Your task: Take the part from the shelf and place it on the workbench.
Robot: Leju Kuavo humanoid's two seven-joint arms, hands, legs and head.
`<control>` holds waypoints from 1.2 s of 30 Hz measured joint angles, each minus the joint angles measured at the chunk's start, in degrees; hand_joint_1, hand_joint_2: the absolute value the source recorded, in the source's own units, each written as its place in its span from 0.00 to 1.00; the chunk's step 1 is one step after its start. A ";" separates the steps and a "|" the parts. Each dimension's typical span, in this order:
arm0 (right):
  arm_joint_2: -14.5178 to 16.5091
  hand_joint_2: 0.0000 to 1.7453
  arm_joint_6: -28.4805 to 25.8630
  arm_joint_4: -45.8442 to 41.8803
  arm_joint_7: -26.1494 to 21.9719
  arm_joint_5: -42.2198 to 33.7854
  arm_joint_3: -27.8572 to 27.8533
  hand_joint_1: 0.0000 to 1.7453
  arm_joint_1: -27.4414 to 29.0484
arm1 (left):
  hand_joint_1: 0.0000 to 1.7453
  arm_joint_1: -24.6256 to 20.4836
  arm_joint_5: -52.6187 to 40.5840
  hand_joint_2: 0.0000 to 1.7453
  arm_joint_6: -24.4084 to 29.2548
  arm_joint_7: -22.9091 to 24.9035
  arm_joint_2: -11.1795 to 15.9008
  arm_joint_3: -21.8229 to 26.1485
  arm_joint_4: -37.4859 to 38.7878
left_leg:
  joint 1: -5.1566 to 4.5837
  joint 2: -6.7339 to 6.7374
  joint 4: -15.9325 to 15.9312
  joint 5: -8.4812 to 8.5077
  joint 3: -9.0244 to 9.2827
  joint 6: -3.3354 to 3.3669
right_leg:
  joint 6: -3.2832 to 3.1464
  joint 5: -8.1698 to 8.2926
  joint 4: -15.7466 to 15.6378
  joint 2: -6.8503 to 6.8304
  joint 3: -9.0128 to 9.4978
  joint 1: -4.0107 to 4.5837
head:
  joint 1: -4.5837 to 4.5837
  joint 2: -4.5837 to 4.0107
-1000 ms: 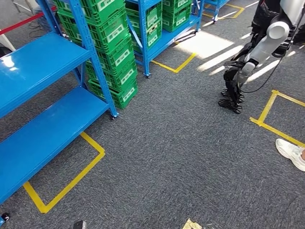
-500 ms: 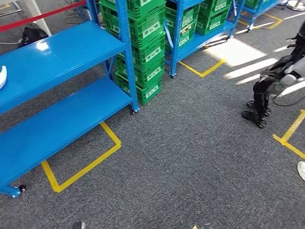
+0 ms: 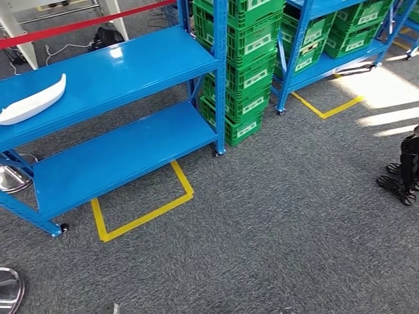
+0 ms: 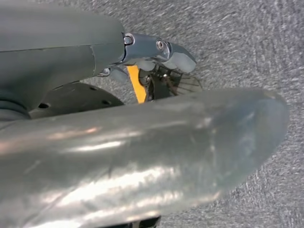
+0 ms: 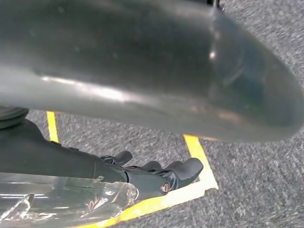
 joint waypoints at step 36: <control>0.05 0.00 -2.54 0.00 0.32 0.88 -0.82 0.00 0.21 | 0.00 -0.06 0.07 0.00 0.17 0.02 -0.08 0.00 0.00 | -0.21 5.50 14.83 -7.20 -6.39 -0.62 | -0.97 0.53 0.39 -3.04 -1.15 0.32 | -0.77 0.00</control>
